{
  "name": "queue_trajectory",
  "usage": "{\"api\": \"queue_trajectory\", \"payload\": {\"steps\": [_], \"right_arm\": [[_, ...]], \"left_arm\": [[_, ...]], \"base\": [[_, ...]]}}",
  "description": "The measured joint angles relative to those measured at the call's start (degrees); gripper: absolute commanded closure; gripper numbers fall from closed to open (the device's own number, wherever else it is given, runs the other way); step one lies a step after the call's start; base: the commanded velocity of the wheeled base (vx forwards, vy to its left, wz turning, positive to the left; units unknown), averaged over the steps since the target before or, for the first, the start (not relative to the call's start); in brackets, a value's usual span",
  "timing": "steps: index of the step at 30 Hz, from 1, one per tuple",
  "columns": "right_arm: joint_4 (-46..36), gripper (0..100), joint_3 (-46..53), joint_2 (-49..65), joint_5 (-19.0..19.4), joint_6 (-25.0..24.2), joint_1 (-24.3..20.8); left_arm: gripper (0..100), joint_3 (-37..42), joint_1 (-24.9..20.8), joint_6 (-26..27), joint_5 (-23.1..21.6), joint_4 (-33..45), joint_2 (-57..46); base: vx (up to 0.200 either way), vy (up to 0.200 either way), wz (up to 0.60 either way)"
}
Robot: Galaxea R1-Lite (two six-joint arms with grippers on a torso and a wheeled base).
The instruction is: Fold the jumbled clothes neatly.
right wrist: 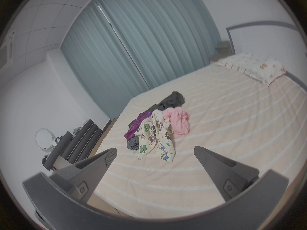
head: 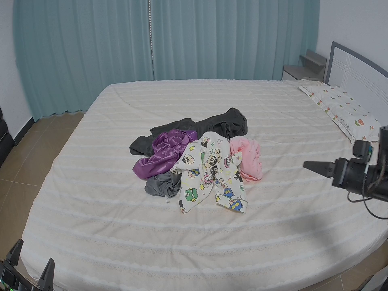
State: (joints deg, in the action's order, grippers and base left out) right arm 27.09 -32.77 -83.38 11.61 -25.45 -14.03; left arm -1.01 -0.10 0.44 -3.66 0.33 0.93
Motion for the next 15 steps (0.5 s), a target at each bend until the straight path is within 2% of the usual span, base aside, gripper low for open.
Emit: {"api": "queue_trajectory", "payload": {"steps": [15], "right_arm": [[20.86, 0, -14.88, -40.27, -0.34, -12.23, -1.76]], "left_arm": [[0, 0.00, 0.02, 0.00, 0.00, 0.00, 0.00]], "base": [[0.000, 0.000, 0.00]]}}
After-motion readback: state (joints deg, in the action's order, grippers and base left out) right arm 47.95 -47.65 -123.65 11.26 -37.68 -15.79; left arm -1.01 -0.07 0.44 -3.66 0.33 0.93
